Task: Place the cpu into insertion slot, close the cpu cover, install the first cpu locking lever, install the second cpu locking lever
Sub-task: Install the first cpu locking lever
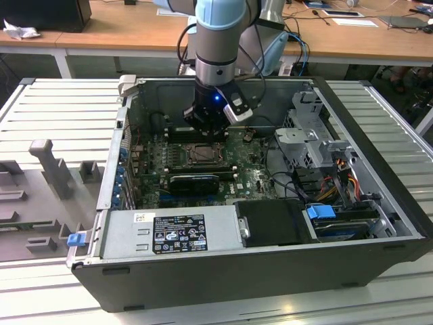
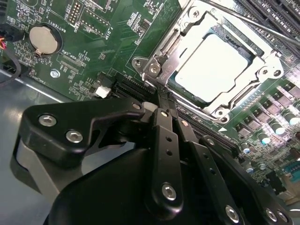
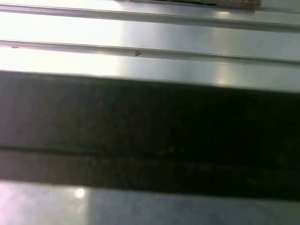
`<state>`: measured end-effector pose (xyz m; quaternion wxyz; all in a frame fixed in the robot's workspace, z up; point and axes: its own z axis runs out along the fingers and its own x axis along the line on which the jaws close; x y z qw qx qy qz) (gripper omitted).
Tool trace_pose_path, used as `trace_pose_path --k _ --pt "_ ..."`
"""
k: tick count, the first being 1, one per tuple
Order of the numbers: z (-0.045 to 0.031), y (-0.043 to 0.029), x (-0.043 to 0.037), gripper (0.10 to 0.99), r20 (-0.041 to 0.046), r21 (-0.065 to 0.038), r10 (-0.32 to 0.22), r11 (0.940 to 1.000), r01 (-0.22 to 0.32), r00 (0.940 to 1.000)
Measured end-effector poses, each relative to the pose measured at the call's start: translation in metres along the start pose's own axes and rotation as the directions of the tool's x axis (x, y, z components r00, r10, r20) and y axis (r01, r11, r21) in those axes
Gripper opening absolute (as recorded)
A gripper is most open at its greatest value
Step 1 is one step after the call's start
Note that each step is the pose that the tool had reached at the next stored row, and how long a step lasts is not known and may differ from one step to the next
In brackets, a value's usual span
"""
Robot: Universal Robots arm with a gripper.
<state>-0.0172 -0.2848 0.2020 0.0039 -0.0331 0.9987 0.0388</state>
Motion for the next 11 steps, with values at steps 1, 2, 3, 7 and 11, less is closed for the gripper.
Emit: trace_pose_path --k 1,2,3,7,11 --pt "0.0005 -0.0001 0.0001 0.106 -0.0004 0.001 0.0 1.0 0.0 1.0" --pt "0.001 -0.0003 0.0001 0.106 -0.0007 0.001 0.0 1.0 0.0 1.0" --pt "0.0011 -0.0004 0.0002 0.106 -0.0006 0.0 0.0 1.0 0.0 1.0" --pt "0.0 0.0 0.0 0.106 0.0012 -0.018 0.0 0.9998 0.0 1.0" --pt "-0.0111 0.0007 0.0 0.106 0.0008 -0.018 0.0 0.9998 0.0 1.0"
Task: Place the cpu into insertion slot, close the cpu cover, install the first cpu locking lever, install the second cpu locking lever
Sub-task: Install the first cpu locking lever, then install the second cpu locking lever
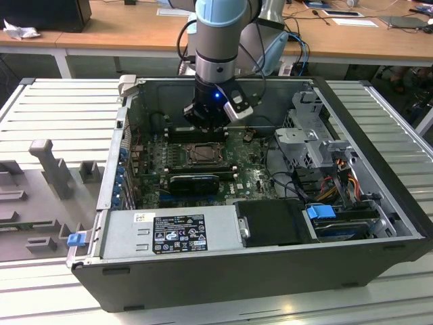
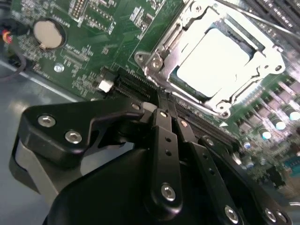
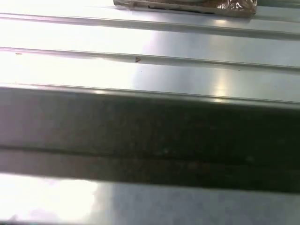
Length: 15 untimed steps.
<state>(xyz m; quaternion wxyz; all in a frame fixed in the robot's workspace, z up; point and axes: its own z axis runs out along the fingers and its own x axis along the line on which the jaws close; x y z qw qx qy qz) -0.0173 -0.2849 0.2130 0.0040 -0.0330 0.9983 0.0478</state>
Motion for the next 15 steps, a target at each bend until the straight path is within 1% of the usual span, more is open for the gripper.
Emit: trace_pose_path --k 2,4,5,15 --pt "-0.0045 0.0004 -0.0001 0.106 -0.0001 0.0 0.0 1.0 0.0 1.0" --pt "-0.0046 -0.0004 0.0 0.106 0.0 0.0 0.0 1.0 0.0 1.0" --pt "-0.0048 -0.0024 0.0001 0.106 -0.0001 0.0 0.0 1.0 0.0 1.0" --pt "-0.0052 -0.0057 0.0004 0.106 -0.0002 0.0 0.0 1.0 0.0 1.0"
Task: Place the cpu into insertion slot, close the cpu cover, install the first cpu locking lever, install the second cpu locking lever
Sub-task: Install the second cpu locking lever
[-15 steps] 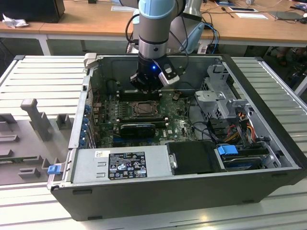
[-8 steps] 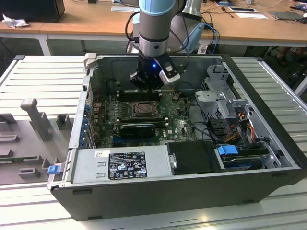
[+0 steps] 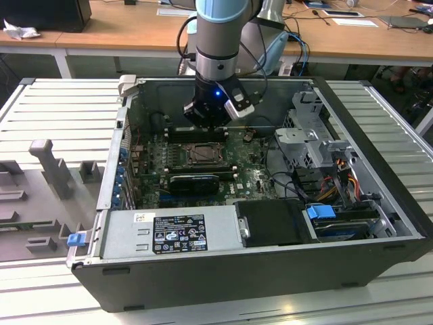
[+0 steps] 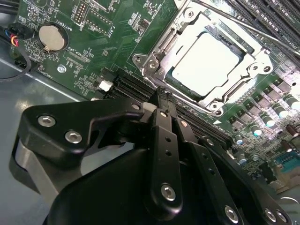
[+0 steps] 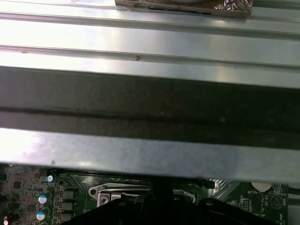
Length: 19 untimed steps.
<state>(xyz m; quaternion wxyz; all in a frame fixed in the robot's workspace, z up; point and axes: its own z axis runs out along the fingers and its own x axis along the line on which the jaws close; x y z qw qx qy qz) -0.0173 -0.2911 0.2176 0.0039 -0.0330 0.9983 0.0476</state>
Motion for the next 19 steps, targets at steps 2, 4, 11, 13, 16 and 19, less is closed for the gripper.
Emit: trace_pose_path --k 2,4,11,13,16,19 --pt "-0.0023 -0.0016 0.0002 0.106 0.0003 -0.002 0.0 1.0 0.0 1.0" --pt "-0.0095 -0.0011 0.0 0.106 0.0003 -0.002 0.0 1.0 0.0 1.0" --pt "-0.0113 -0.0092 0.0006 0.106 0.0004 -0.002 0.0 1.0 0.0 1.0" --pt "-0.0118 -0.0135 0.0009 0.106 0.0002 -0.002 0.0 1.0 0.0 1.0" --pt "-0.018 -0.015 0.001 0.106 0.0004 -0.002 0.0 1.0 0.0 1.0" --pt "-0.0325 -0.0222 0.0014 0.106 0.0003 -0.003 0.0 1.0 0.0 1.0"
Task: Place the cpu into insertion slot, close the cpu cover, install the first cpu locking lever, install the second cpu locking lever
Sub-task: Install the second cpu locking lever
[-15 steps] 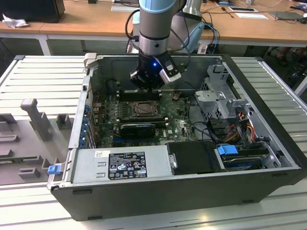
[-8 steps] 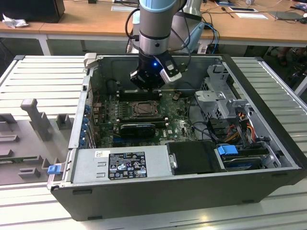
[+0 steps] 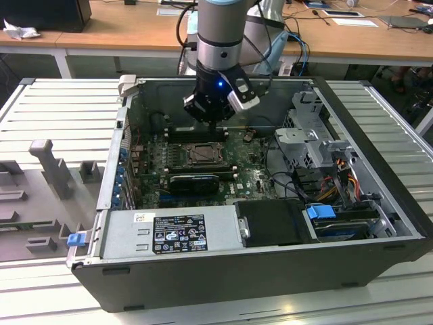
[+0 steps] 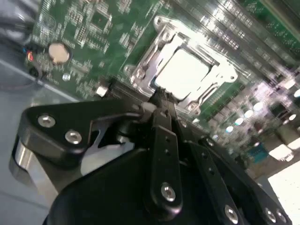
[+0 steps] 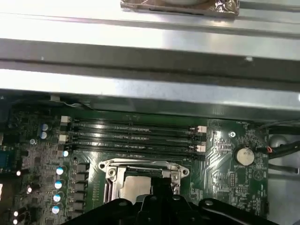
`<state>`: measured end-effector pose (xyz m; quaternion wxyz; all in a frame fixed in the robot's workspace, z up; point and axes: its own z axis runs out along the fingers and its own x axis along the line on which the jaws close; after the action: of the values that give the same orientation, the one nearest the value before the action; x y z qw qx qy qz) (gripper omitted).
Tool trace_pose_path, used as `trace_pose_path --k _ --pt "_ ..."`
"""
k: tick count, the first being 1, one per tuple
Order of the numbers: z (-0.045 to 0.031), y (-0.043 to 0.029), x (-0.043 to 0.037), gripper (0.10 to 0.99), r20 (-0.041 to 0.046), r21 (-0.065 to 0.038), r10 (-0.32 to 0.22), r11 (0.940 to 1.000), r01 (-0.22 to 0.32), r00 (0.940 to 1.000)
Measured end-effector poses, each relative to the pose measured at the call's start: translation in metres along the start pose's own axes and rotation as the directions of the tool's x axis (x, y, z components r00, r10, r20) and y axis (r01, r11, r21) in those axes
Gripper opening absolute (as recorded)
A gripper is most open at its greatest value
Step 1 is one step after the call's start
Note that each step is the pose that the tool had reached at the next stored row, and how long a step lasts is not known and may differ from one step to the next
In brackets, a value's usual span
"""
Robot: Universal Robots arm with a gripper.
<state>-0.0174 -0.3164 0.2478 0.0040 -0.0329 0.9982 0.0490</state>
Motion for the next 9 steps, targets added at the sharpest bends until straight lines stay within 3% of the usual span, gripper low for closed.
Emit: trace_pose_path --k 1,4,7,8,9 --pt "-0.0018 -0.0183 0.0014 0.106 0.0 0.0 0.0 1.0 0.0 1.0" --pt "-0.0025 -0.0344 0.0025 0.106 -0.0002 0.0 0.0 1.0 0.0 1.0" --pt "0.0013 -0.0386 0.0028 0.106 -0.006 -0.005 -0.001 1.0 0.001 1.0" --pt "0.0028 -0.0413 0.0031 0.106 -0.0062 -0.01 -0.003 0.9999 0.003 1.0" --pt "0.0039 -0.0472 0.0039 0.106 -0.0054 -0.022 -0.004 0.9997 0.003 1.0"
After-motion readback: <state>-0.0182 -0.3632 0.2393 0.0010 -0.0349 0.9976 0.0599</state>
